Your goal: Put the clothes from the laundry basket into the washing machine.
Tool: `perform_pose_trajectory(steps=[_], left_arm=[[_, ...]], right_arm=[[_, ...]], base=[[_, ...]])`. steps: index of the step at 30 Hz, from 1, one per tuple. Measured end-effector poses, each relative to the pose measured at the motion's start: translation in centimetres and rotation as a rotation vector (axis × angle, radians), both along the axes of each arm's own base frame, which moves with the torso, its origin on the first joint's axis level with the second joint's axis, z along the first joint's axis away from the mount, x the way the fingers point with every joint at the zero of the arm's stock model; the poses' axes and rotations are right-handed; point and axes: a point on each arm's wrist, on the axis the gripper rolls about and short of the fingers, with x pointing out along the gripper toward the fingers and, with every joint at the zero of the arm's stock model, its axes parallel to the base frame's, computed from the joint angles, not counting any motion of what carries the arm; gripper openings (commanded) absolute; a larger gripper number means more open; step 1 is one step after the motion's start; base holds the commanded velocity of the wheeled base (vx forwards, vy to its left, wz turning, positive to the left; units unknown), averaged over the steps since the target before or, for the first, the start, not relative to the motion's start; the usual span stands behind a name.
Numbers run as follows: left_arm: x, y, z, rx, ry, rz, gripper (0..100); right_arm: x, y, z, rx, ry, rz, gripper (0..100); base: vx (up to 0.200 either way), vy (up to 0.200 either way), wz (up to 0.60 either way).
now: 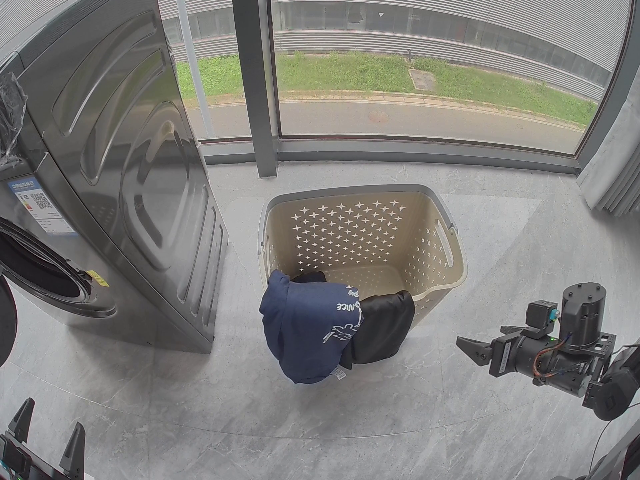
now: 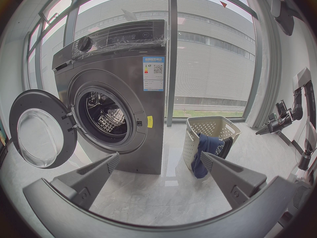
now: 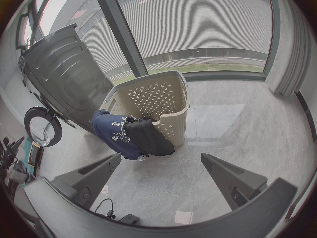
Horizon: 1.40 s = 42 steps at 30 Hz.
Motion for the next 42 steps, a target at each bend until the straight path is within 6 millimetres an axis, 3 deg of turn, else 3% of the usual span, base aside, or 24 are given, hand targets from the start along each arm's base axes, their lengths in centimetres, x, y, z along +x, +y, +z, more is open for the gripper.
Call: perform_pose_trajectory(steps=[20,42], left_arm=[[0.0,0.0,0.0,-0.006,0.000,0.000,100],[0.0,0.0,0.0,-0.004,0.000,-0.001,100]], right_arm=[[4.8,6.1,-3.5,0.065,0.044,-0.005,100],[7.6,9.8,-7.1,0.046,0.075,0.041,100]], base=[[0.000,0.000,0.00],[0.000,0.000,0.00]])
